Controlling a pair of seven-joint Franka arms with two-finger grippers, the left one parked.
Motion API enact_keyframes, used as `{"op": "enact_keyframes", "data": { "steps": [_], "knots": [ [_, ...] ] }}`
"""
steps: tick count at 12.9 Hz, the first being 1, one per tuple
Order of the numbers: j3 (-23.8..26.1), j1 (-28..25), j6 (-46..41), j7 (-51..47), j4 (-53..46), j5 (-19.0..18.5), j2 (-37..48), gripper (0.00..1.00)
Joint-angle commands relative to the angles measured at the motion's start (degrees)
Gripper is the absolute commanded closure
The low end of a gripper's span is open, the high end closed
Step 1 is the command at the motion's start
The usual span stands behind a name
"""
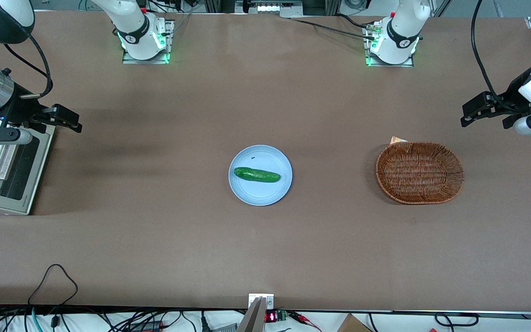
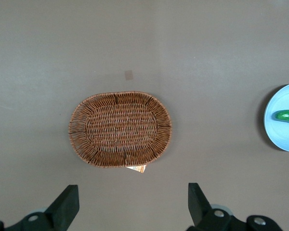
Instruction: Open oven door with right arm only
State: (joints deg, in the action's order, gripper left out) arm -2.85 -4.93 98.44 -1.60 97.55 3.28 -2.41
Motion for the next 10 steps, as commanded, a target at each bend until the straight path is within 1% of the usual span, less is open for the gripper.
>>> {"op": "enact_keyframes", "data": {
  "steps": [1, 10],
  "knots": [
    [0.21, 0.36, -0.79, 0.19, -0.34, -0.47, 0.21, 0.00],
    [-0.14, 0.45, -0.79, 0.28, -0.34, -0.30, 0.21, 0.00]
  ]
}}
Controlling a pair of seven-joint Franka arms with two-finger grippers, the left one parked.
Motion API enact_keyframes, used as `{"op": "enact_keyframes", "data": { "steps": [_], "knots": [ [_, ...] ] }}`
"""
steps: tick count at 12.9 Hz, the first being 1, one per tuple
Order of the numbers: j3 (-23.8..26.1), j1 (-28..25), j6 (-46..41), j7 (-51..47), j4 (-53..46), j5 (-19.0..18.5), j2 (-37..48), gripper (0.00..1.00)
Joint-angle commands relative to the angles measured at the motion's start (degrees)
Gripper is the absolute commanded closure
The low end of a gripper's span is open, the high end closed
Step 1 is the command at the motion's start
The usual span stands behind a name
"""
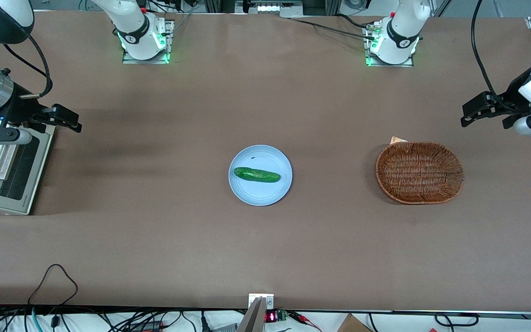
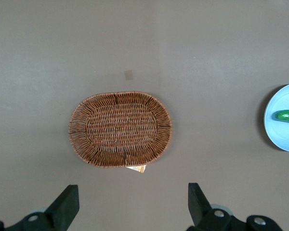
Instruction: Open oven door with right arm only
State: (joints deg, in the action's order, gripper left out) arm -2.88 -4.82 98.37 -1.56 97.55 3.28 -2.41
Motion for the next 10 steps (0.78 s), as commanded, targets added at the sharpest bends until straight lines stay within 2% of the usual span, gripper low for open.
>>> {"op": "enact_keyframes", "data": {
  "steps": [1, 9, 10],
  "knots": [
    [-0.11, 0.42, -1.15, 0.07, -0.34, -0.38, 0.13, 0.00],
    [-0.11, 0.42, -1.42, -0.20, -0.87, 0.14, -0.75, 0.00],
    [-0.11, 0.42, -1.42, -0.20, -0.87, 0.14, -0.84, 0.08]
  ]
}}
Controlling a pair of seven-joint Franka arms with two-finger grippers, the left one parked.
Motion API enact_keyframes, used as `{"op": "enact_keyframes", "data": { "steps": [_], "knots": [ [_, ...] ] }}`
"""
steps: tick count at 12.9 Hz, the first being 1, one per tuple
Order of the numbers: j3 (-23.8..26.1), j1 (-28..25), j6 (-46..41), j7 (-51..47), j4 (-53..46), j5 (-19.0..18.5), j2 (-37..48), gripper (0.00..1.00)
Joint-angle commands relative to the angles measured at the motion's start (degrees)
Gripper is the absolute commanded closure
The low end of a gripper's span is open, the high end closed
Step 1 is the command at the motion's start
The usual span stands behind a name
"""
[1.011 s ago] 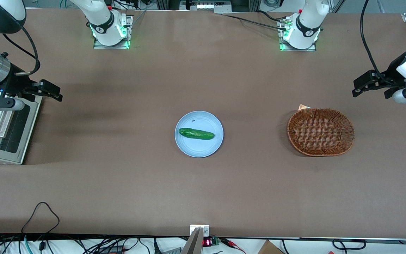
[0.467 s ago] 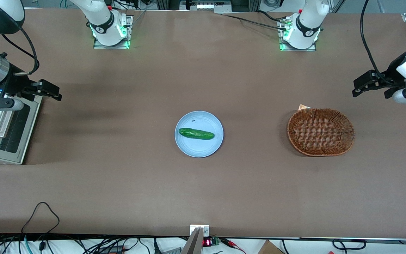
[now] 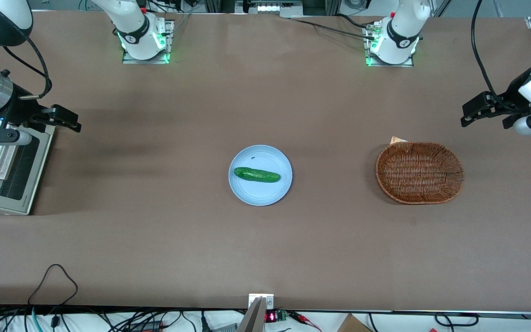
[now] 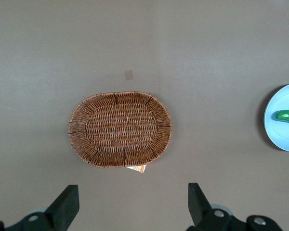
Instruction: Open oven door with right arm only
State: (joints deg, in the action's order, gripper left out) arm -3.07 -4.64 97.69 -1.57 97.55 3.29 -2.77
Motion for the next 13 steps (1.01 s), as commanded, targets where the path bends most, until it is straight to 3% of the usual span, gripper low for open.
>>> {"op": "enact_keyframes", "data": {
  "steps": [1, 3, 5, 7, 11, 13],
  "knots": [
    [0.08, 0.25, -0.83, 0.07, -1.04, 0.14, -0.48, 0.34],
    [0.08, 0.34, -1.09, 0.07, -1.39, 0.14, -0.74, 0.72],
    [0.08, 0.25, -1.88, 0.16, -2.01, 0.05, -1.18, 0.92],
    [0.08, 0.34, -1.97, 0.16, -2.36, -0.12, -1.36, 0.97],
    [0.08, 0.25, -2.85, 0.16, -2.36, -0.65, -1.36, 0.97],
    [0.26, -0.28, -7.22, 0.16, -2.97, -6.85, -1.36, 0.97]
  ]
}}
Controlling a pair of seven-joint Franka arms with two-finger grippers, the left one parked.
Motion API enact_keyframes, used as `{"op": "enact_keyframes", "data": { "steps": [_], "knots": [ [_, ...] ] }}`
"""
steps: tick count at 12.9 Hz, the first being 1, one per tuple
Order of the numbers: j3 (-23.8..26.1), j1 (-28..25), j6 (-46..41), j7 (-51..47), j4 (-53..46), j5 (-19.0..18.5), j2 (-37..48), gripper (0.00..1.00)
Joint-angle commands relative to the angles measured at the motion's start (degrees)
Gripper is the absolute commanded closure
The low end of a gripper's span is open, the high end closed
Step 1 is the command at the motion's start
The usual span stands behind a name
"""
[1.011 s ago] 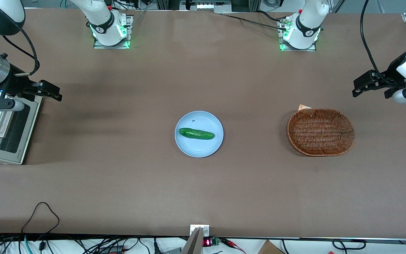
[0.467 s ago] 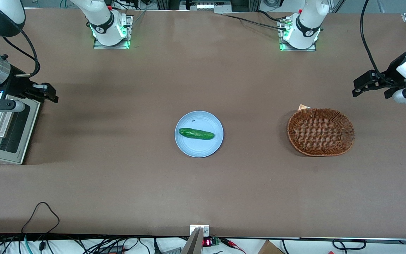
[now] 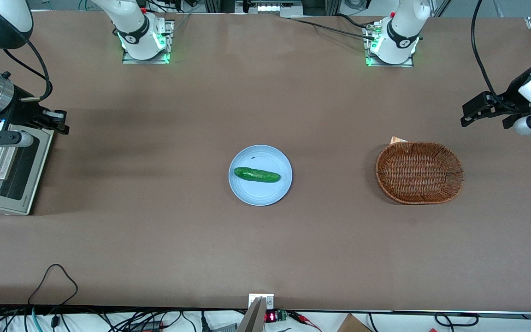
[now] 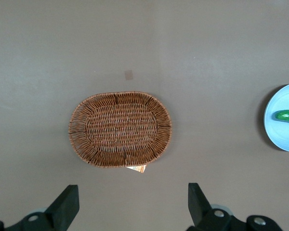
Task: Open oven door with right arm only
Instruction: 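Move the right gripper over to the toaster oven door handle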
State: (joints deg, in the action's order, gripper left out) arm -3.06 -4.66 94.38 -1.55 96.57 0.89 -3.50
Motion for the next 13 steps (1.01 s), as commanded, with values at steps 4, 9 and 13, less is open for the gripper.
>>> {"op": "enact_keyframes", "data": {
  "steps": [4, 9, 13],
  "knots": [
    [0.77, -3.33, -9.21, -0.38, -1.91, -17.73, -3.25, 0.98],
    [0.77, -8.51, -8.51, -10.02, 1.07, -40.48, -10.37, 0.98],
    [0.77, -9.75, -4.49, -24.97, 4.93, -52.20, -16.00, 0.98]
  ]
}}
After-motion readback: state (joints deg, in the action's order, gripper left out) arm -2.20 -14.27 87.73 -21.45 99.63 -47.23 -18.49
